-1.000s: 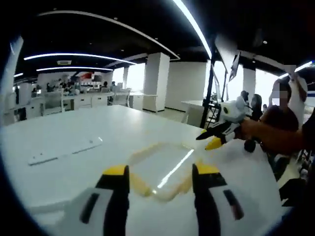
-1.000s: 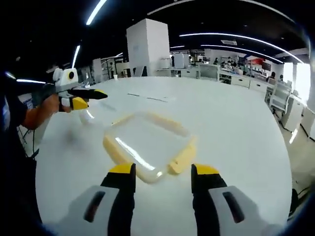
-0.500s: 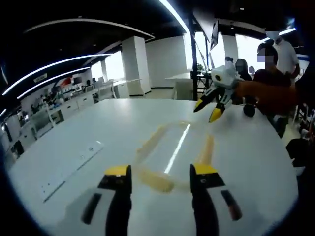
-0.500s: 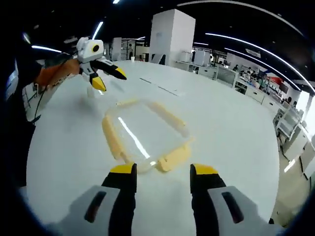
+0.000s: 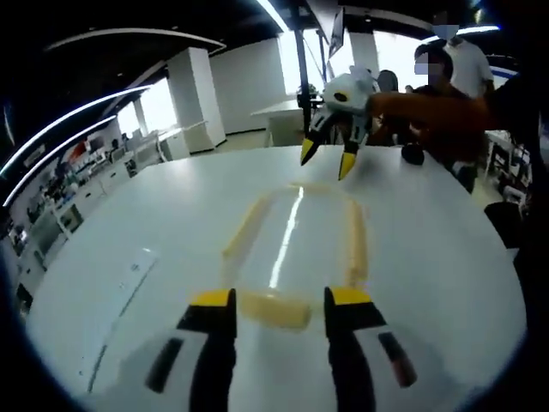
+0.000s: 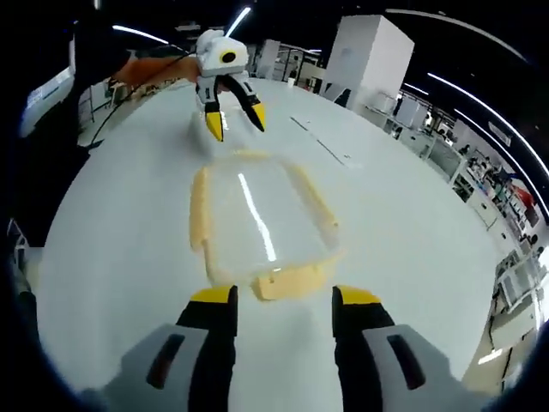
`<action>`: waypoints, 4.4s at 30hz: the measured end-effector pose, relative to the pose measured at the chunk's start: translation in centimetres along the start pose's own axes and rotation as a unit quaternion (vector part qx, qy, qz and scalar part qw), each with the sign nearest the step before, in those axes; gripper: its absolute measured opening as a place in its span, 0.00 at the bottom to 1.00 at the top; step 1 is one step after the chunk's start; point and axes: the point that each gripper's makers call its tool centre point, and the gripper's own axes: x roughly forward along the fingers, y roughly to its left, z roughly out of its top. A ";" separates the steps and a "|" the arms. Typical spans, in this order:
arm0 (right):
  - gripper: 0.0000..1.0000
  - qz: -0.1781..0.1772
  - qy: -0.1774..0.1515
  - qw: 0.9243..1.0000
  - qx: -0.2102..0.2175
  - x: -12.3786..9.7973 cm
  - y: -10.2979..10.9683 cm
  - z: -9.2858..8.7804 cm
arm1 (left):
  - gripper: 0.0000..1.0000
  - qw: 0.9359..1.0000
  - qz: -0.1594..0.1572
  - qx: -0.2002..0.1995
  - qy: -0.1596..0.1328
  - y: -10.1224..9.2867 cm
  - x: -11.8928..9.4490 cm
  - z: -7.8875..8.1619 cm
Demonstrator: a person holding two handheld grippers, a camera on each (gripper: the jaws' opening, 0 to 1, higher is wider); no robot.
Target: Snap each plastic latch of the storage box into its locked position after aligning the lid with the box until every specified latch is closed and the lid sits flush.
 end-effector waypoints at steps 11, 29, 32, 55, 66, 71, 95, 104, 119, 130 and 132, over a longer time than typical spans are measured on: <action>0.44 0.050 0.023 0.997 -0.049 1.1 -1.1 -0.5 | 0.38 0.996 -0.047 0.049 0.051 -0.1 1.7 -1.3; 0.43 0.113 0.052 0.990 -0.072 2.2 -1.5 -0.6 | 0.38 0.988 -0.098 0.084 0.088 -0.3 2.0 -1.5; 0.42 0.123 0.053 0.988 -0.070 2.4 -1.2 -0.5 | 0.39 0.986 -0.104 0.090 0.094 -0.4 1.9 -1.7; 0.41 0.137 0.048 0.987 -0.061 2.5 -0.9 -0.5 | 0.42 0.983 -0.103 0.105 0.106 0.5 3.1 -1.6; 0.41 0.136 0.058 0.988 -0.046 2.6 -0.6 -0.5 | 0.40 0.984 -0.122 0.074 0.107 0.0 3.4 -1.8; 0.41 0.138 0.068 0.987 -0.043 2.5 -0.4 -0.6 | 0.40 0.983 -0.136 0.064 0.107 -0.2 3.5 -1.8; 0.39 0.151 0.070 0.985 -0.034 2.4 -0.3 -0.7 | 0.39 0.981 -0.147 0.053 0.117 -0.5 3.5 -1.6; 0.39 0.157 0.067 0.985 -0.027 1.8 0.3 0.1 | 0.39 0.980 -0.153 0.044 0.120 -0.8 2.5 -1.4; 0.39 0.143 0.070 0.986 -0.050 0.1 1.8 5.9 | 0.39 0.984 -0.135 0.050 0.109 -1.6 -3.7 -0.3; 0.39 0.133 0.066 0.986 -0.075 0.4 5.2 13.1 | 0.39 0.987 -0.108 0.058 0.107 -2.1 -11.5 -1.0; 0.39 0.132 0.066 0.986 -0.080 0.8 5.7 14.5 | 0.39 0.987 -0.104 0.057 0.106 -2.1 -13.1 -1.4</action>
